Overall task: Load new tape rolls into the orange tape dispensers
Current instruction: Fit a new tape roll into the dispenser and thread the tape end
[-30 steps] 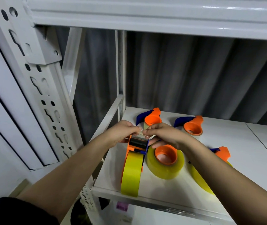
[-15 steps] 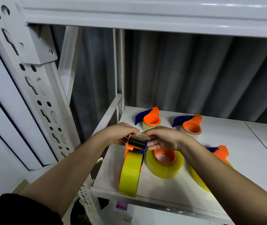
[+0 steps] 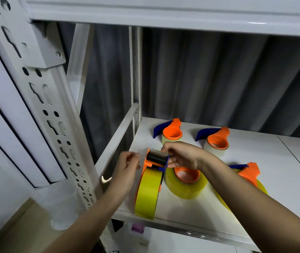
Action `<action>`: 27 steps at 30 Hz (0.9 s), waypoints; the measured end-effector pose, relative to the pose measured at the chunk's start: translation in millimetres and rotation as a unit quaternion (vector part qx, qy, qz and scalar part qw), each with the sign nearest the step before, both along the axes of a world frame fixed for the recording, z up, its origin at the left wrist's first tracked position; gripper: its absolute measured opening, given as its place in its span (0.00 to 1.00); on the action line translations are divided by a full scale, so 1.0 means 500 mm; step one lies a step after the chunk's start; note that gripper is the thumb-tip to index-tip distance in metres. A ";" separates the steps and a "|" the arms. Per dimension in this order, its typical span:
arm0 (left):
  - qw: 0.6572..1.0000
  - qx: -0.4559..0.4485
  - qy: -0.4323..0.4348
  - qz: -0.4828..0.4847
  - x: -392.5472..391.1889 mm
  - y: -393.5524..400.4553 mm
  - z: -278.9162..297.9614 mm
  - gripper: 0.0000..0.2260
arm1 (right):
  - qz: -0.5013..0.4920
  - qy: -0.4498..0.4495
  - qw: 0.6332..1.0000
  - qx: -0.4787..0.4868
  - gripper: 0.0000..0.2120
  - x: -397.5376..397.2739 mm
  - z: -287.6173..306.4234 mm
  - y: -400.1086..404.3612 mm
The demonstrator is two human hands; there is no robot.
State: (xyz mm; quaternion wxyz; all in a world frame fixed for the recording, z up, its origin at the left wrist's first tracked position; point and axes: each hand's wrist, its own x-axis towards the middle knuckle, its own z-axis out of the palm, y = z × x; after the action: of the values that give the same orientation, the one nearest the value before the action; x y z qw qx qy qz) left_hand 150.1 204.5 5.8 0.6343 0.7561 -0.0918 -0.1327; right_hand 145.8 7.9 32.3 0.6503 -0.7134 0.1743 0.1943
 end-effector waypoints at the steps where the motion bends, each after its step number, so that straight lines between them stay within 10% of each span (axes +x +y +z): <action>1: 1.000 0.015 0.016 -0.010 -0.012 0.007 -0.006 0.09 | -0.001 0.003 1.000 0.001 0.08 0.001 -0.001 0.002; 12: 0.980 0.036 0.160 -0.110 -0.060 0.008 -0.011 0.10 | -0.024 0.026 0.999 0.007 0.08 -0.006 -0.011 0.012; 20: 0.985 -0.034 0.170 -0.011 -0.088 -0.003 -0.006 0.07 | -0.008 0.006 0.997 0.074 0.06 -0.032 -0.011 0.023; 24: 0.981 -0.055 0.187 0.008 -0.073 0.008 0.022 0.08 | -0.028 -0.039 0.991 0.127 0.24 -0.047 -0.011 0.037; 27: 0.981 -0.066 0.181 0.015 -0.053 0.017 0.028 0.04 | -0.086 -0.122 0.977 0.150 0.15 -0.062 -0.011 0.057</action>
State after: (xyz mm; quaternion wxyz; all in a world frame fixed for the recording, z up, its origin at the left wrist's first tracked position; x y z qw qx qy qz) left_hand 123.6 212.9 19.9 0.6910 0.6771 0.0270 -0.2518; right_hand 114.7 36.6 27.1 0.7807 -0.6083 0.1231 0.0734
